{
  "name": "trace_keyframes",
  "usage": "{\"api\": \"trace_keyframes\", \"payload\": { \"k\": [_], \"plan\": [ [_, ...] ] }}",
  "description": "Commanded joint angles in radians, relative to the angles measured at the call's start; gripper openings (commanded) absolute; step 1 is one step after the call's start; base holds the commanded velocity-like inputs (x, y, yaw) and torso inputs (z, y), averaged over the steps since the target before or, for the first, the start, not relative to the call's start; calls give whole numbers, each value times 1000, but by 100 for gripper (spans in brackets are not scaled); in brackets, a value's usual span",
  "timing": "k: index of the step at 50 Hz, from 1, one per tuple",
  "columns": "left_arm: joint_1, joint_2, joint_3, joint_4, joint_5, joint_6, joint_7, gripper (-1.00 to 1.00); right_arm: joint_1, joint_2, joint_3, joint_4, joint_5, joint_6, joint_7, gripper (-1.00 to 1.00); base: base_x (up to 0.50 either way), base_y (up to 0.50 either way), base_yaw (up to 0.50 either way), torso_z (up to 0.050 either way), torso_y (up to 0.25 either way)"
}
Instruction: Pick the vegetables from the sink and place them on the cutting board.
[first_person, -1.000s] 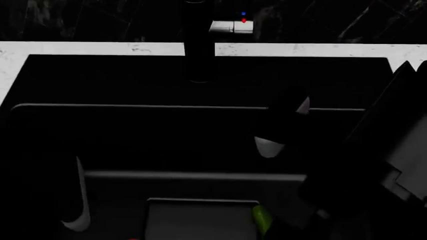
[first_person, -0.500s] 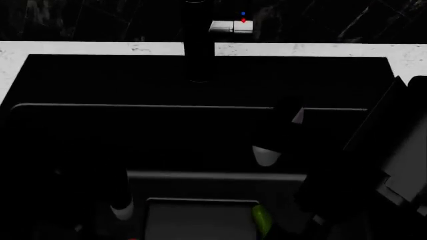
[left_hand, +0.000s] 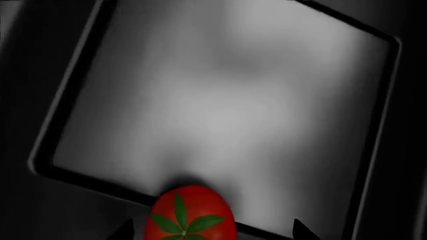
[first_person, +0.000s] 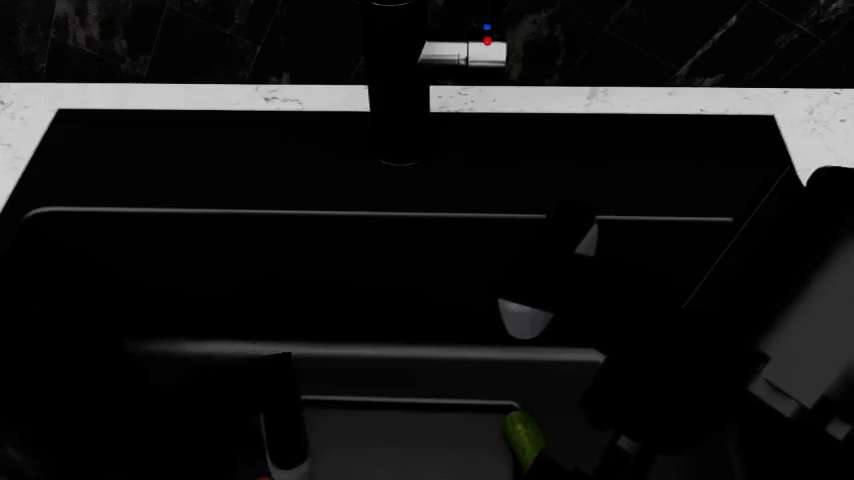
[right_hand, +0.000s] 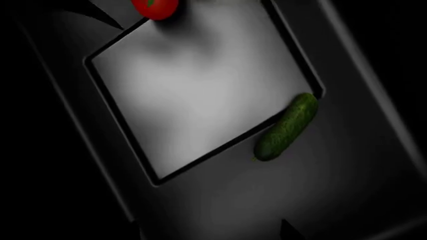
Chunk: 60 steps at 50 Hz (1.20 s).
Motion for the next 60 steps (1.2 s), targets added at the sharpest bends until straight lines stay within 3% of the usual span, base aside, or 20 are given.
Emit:
{"api": "trace_keyframes", "payload": {
  "k": [1, 12, 26, 33, 34, 44, 48, 50, 55, 60],
  "plan": [
    [15, 17, 40, -51, 13, 21, -8, 100, -16, -6, -10, 22, -12, -40, -12, 100, 32, 0, 4, 0, 0],
    [15, 7, 73, -64, 53, 11, -50, 100, -36, -8, -9, 29, -16, -72, -12, 100, 33, 0, 5, 0, 0],
    [-16, 100, 77, -268, 51, 152, -88, 100, -46, 1, -9, 28, -13, -82, -7, 100, 33, 0, 4, 0, 0],
    [9, 104, 112, -265, 57, 190, -76, 100, -49, 2, -12, 32, -15, -89, -9, 100, 34, 0, 4, 0, 0],
    [14, 103, 115, -266, 59, 200, -80, -100, -51, 2, -11, 32, -14, -90, -8, 100, 34, 0, 5, 0, 0],
    [33, 83, 131, -237, 65, 204, -83, -100, -52, -4, -12, 39, -17, -99, -8, 100, 34, 0, 4, 0, 0],
    [20, 71, -13, -194, 44, 344, -271, -100, -49, -18, -5, 52, -20, -100, 5, 100, 35, 0, 3, 0, -4],
    [52, 15, -85, -56, 18, 438, -333, -100, -42, -34, -3, 75, -21, -92, 6, 100, 35, 0, 3, 0, 0],
    [109, -48, -196, 164, 10, 406, -462, -100, -40, -84, 32, 124, -6, -51, 64, 100, 34, 0, 1, 0, 0],
    [157, -81, -303, 333, -45, 359, -519, -100, -37, -132, 27, 132, 3, -10, 85, 100, 35, 0, 0, 0, 0]
  ]
}}
